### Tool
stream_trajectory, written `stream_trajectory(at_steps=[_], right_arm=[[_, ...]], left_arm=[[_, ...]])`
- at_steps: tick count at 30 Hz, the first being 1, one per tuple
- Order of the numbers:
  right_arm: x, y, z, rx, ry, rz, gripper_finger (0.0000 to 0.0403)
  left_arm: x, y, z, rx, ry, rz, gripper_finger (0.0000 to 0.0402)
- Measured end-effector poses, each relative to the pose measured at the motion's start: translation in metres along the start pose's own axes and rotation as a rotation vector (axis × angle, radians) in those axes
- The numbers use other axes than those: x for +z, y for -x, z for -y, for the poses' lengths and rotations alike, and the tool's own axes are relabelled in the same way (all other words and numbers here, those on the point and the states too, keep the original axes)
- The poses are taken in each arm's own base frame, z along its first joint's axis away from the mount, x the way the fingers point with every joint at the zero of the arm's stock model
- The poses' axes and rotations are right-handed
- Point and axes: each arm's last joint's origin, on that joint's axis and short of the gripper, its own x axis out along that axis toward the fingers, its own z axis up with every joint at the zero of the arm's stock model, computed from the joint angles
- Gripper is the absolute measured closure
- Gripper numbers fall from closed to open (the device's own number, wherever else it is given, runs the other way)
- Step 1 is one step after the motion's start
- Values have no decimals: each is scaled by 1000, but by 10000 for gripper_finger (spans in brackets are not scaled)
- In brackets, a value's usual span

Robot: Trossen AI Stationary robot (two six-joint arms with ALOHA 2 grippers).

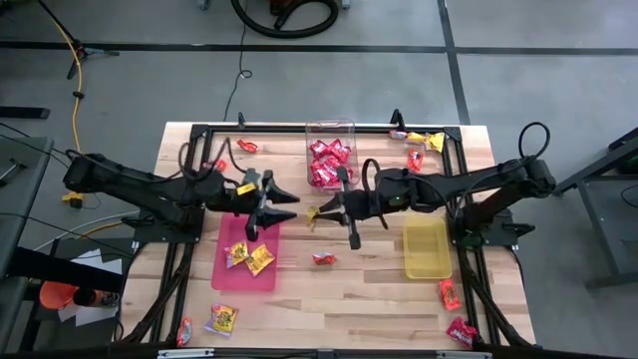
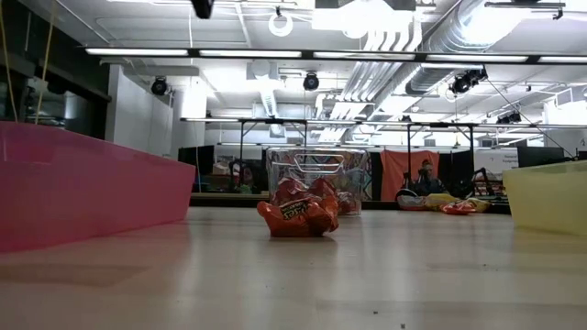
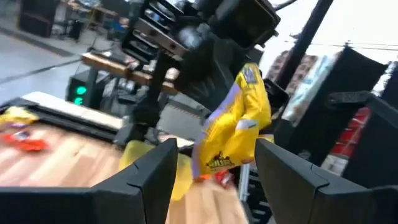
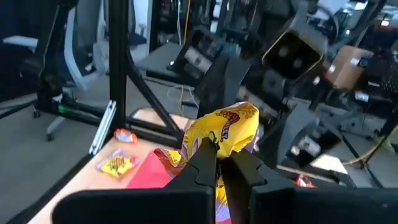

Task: Sort candy
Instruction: Put the yellow candy into the pink bin

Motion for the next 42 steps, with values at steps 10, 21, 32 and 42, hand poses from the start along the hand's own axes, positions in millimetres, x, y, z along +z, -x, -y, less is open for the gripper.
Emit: stream_trajectory(at_steps=[10, 21, 32, 42], right_arm=[[1, 0, 2, 56, -11, 30, 400], [1, 0, 3, 44, -1, 22, 400], [1, 0, 7, 30, -22, 40, 400], [2, 0, 7, 34, -23, 48, 400]], left_arm=[[-14, -24, -3, -54, -23, 46, 200], [-10, -25, 1, -160, -26, 74, 200], [-7, -25, 3, -215, -20, 97, 200], [-16, -33, -2, -186, -23, 82, 200]])
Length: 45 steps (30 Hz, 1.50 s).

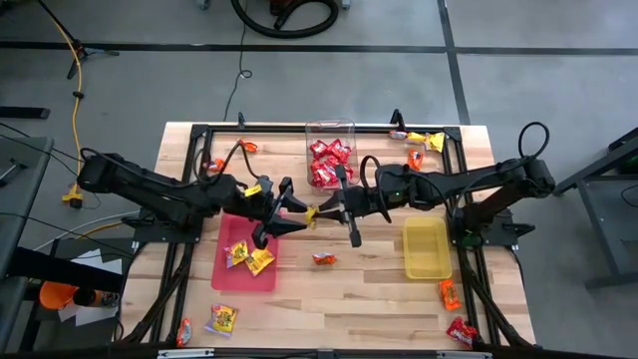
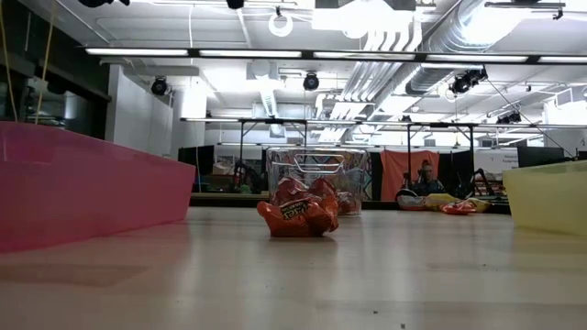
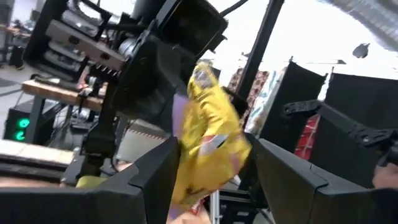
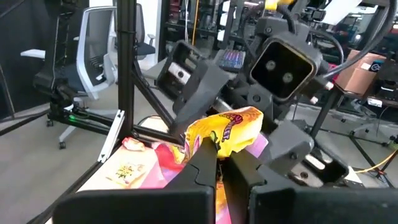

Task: Sort candy
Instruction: Put the yellow candy into the pink bin

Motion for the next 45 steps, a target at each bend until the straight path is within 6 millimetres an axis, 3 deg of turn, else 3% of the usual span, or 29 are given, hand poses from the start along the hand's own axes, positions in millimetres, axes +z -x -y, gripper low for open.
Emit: stream_trajectory(at_steps=[8, 14, 18, 24, 30, 34, 38, 45], right_arm=[[4, 0, 1, -7, -4, 34, 400], [3, 0, 1, -9, -106, 31, 379], [3, 1, 2, -26, -234, 18, 332], [7, 8, 1, -27, -285, 2, 222], [21, 42, 6, -71, -263, -53, 151], [29, 69, 9, -189, -259, -105, 144], [31, 89, 9, -250, -262, -161, 144], [22, 95, 8, -293, -297, -271, 144]], left_arm=[[-3, -1, -3, 40, -49, -7, 215], [-1, 0, -9, 62, -70, 0, 314], [0, 1, -13, 74, -76, -3, 388], [2, 2, -18, 103, -80, 6, 390], [7, 9, -22, 139, -78, -40, 397], [16, 25, -18, 174, -68, -110, 399], [19, 55, -7, 237, 12, -284, 400], [1, 120, 22, 447, 252, -642, 401]])
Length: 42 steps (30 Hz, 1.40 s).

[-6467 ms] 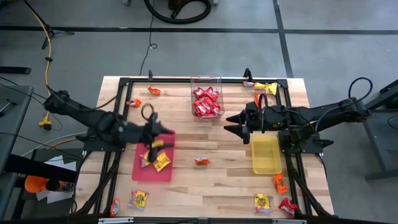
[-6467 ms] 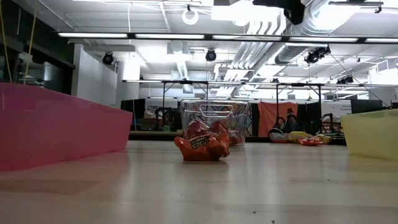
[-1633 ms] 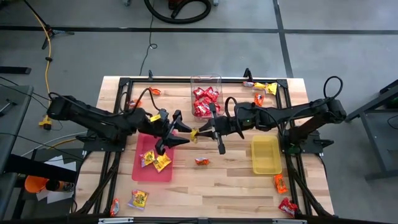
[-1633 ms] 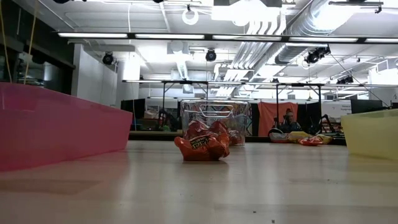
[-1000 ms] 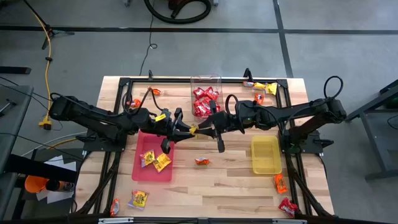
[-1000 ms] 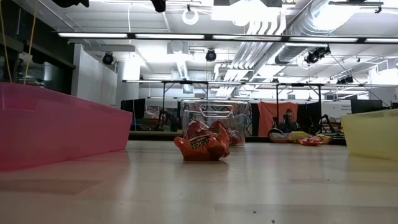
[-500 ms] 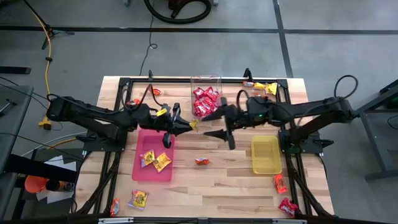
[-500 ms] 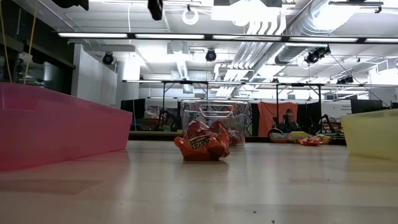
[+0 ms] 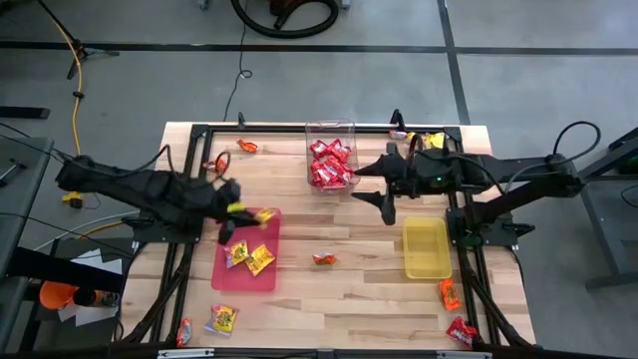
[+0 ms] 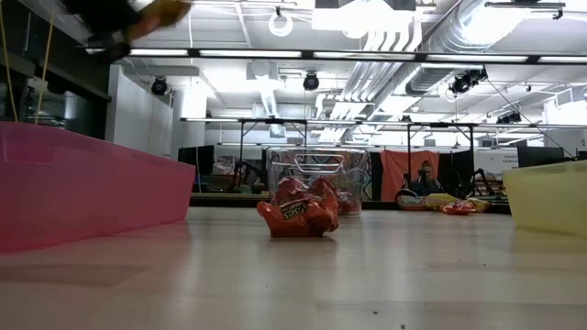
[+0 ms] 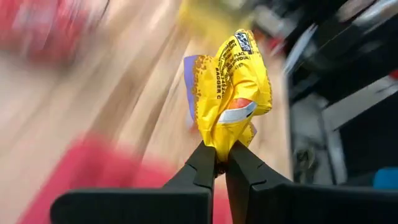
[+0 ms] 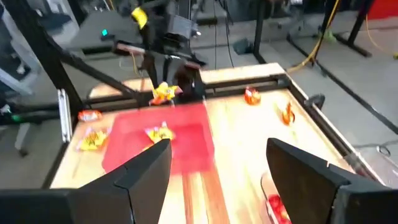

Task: Sort candy
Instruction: Put the yellow candy into the pink bin

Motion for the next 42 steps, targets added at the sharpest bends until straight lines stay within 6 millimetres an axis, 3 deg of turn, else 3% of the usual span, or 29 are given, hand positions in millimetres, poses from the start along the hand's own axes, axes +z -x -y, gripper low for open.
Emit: stream_trajectory(at_steps=[4, 9, 17, 23, 27, 32, 36, 42], right_arm=[[-7, -7, -1, -9, 7, -59, 143], [-10, -12, -1, -12, 11, -84, 144], [-10, -14, -1, -14, 13, -86, 143], [-10, -14, -1, -17, 13, -86, 143], [-10, -14, -1, -17, 13, -86, 143], [-10, -14, -1, -17, 15, -85, 143], [-10, -14, -1, -16, 52, -86, 143], [-14, -13, 2, -125, -30, -113, 143]], left_arm=[[-25, 8, 0, 102, 60, -149, 401], [-36, -3, 5, 154, -38, -230, 396], [-45, -23, 1, 272, -46, -395, 301], [-29, -14, 11, 249, -56, -370, 214], [-13, 0, 21, 226, -42, -334, 181], [19, 24, 43, 90, -14, -226, 171], [47, 43, 58, 48, -52, -37, 171], [69, 50, 68, 70, -131, 228, 172]])
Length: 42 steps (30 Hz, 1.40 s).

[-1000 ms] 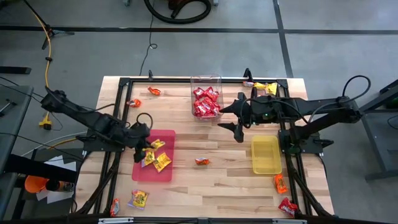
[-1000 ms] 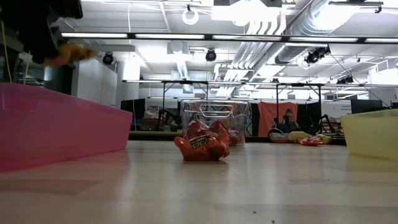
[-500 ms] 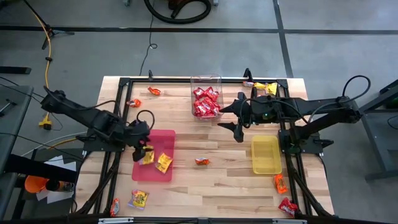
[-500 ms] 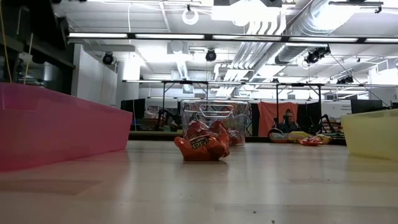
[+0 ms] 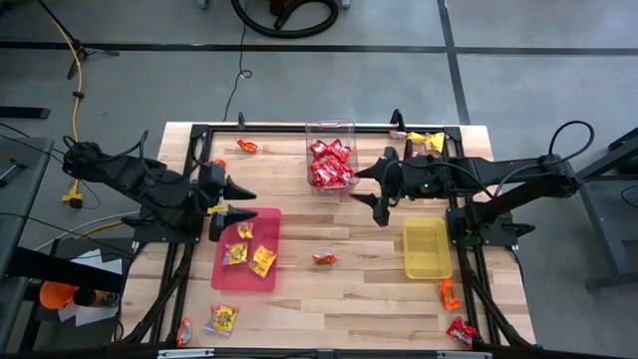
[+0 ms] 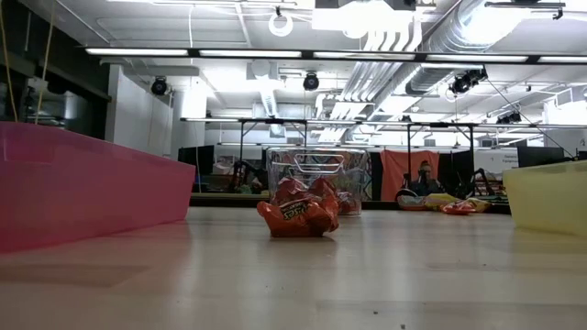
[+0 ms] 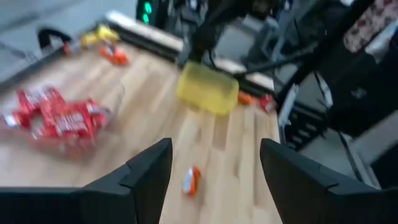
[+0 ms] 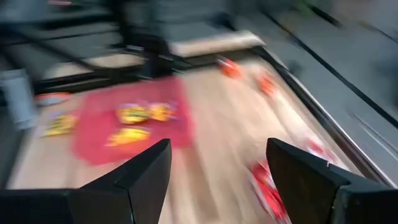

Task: Sort candy
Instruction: Put the yellow candy into the pink bin

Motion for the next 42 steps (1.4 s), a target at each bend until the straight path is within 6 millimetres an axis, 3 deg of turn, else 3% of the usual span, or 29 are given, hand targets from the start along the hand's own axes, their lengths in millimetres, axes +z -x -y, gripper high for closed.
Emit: stream_trajectory(at_steps=[5, 10, 15, 19, 24, 30, 38, 42], right_arm=[[-25, 1, 32, -341, -188, -222, 143], [-45, -3, 99, -657, -394, -445, 143], [-60, -22, 186, -758, -465, -588, 143], [-91, -37, 253, -831, -563, -720, 143], [-136, -50, 310, -816, -718, -823, 143], [-174, -68, 338, -798, -811, -894, 143], [-191, -85, 345, -787, -805, -917, 147], [-191, -84, 345, -765, -771, -937, 202]], left_arm=[[1, -3, -1, 75, -49, 46, 172], [3, -4, -2, 161, -75, 97, 172], [4, -5, -1, 177, -87, 112, 172], [4, -5, -1, 176, -79, 113, 172], [4, -5, -1, 176, -79, 113, 172], [4, -5, -1, 176, -79, 113, 172], [4, -5, -1, 176, -69, 114, 172], [4, -5, -1, 176, -69, 114, 172]])
